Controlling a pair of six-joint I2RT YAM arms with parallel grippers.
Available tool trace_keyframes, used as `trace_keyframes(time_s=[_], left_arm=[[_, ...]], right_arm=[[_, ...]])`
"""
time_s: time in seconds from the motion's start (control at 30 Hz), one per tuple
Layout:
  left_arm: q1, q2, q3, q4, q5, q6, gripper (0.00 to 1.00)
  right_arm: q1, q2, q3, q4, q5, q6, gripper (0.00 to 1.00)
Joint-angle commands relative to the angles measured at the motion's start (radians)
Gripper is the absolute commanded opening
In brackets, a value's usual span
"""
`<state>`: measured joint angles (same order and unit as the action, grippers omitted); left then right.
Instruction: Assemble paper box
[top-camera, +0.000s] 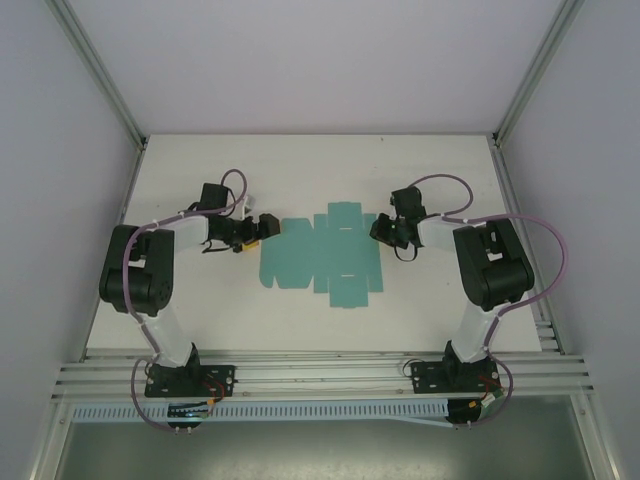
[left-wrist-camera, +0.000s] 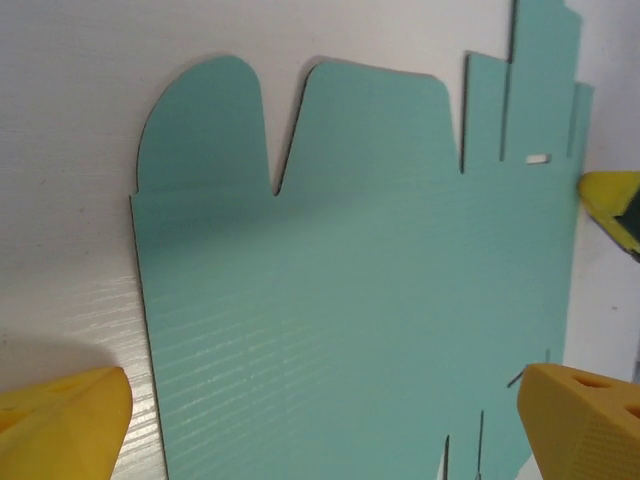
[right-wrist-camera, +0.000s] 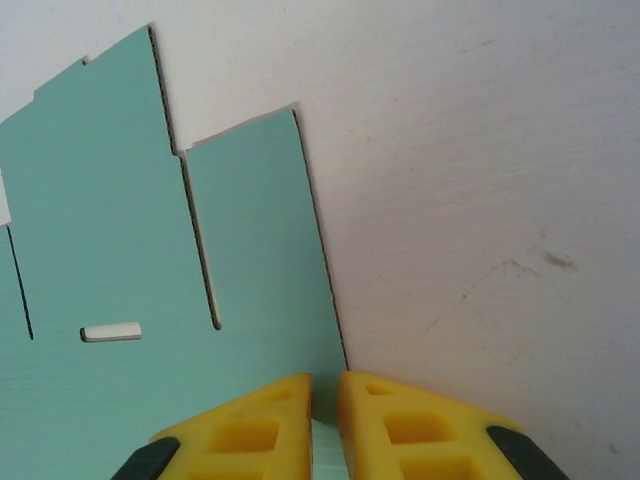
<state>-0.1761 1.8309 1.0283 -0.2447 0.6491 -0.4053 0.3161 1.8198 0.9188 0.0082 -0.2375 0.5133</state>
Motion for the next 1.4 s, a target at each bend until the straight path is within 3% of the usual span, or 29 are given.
trace_keyframes(time_s=[0.0,0.13,0.37,0.57,0.77,1.0,1.07,1.2,1.37], left_arm=[[-0.086,0.085,0.071,-0.236,-0.053,-0.029,0.99],[-0.144,0.093,0.161,-0.365,-0.184,-0.054,0.99],[-0.152,0.059,0.135,-0.18,0.079,-0.122,0.98],[-0.152,-0.086,0.112,-0.073,0.098,-0.161,0.99],[-0.151,-0.265,0.033,0.21,0.192,-0.263,0.99],[-0.151,-0.239,-0.046,0.425,0.279,-0.332,0.92],[-0.151,-0.205,-0.028,0.391,0.271,-0.321,0.9],[-0.152,-0.139,0.054,0.117,0.101,-0.191,0.84],[-0.152,-0.078,0.069,0.037,0.051,-0.163,0.8]], right_arm=[[0.022,0.09,-0.069,-0.123,0.054,0.015,0.16],[0.048,0.061,-0.082,-0.121,0.094,0.018,0.16],[0.051,0.051,-0.144,-0.011,0.052,0.042,0.16],[0.052,0.079,-0.182,0.053,0.028,0.063,0.15],[0.052,0.085,-0.216,0.108,0.009,0.082,0.14],[0.051,0.093,-0.236,0.194,-0.031,0.099,0.14],[0.052,0.095,-0.235,0.199,-0.033,0.104,0.14],[0.052,0.095,-0.238,0.196,-0.027,0.103,0.14],[0.052,0.096,-0.237,0.202,-0.034,0.107,0.14]])
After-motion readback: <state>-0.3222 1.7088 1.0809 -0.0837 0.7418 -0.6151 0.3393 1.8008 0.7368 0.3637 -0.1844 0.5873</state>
